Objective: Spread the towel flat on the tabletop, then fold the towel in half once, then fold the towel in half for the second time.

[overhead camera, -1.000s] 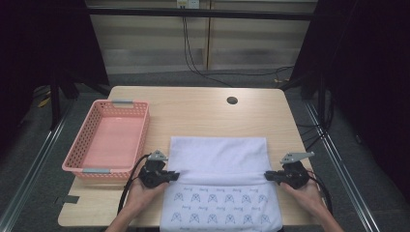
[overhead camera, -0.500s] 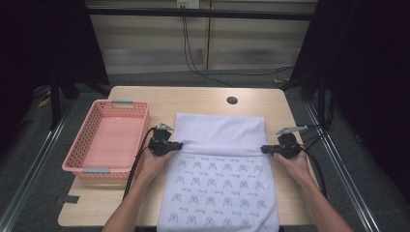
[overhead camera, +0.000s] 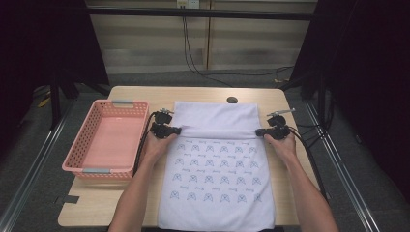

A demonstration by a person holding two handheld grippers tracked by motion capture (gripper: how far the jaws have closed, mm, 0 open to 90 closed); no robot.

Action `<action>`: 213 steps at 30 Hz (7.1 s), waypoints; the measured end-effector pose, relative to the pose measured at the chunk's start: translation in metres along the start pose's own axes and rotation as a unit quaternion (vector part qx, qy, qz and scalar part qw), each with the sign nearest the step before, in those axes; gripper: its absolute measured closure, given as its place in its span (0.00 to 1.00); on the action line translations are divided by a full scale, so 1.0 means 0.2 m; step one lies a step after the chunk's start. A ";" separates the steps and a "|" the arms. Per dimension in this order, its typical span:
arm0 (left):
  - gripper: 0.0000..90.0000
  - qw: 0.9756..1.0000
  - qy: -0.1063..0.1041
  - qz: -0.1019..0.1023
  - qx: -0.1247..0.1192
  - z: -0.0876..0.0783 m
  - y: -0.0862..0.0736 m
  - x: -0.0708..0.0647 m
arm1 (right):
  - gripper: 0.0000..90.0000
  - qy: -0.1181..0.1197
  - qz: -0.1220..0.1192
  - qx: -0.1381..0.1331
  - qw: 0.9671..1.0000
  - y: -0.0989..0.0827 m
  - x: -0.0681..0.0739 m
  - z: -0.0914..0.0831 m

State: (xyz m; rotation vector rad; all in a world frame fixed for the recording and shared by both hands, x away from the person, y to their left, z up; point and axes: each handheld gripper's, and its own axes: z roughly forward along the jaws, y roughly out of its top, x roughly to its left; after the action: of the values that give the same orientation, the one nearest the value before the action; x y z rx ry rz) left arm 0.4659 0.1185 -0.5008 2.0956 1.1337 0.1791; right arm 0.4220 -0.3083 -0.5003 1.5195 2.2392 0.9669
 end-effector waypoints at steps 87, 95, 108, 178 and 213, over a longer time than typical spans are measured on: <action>0.64 0.978 -0.186 0.082 -0.047 -0.84 -0.77 -0.44 | 0.64 0.182 -0.056 -0.028 0.981 -0.78 0.47 -0.85; 0.55 0.990 -0.128 0.065 -0.008 -0.60 -0.58 -0.39 | 0.59 0.137 -0.056 -0.024 0.989 -0.61 0.38 -0.69; 0.56 0.994 -0.085 0.069 0.022 -0.36 -0.44 -0.33 | 0.49 0.080 -0.074 -0.007 0.994 -0.42 0.36 -0.40; 0.40 0.999 -0.034 0.003 -0.009 -0.26 -0.30 -0.19 | 0.47 0.027 -0.026 -0.038 0.999 -0.29 0.01 -0.26; 0.96 0.988 -0.092 0.022 -0.123 -0.45 0.00 -0.16 | 0.94 0.095 -0.011 -0.126 0.987 -0.05 -0.05 -0.49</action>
State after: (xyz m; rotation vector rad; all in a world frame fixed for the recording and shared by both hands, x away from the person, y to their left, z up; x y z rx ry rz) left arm 0.4084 0.1428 -0.4287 1.8780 0.9066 0.1351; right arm 0.3635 -0.3556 -0.4361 1.3389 2.1494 1.3798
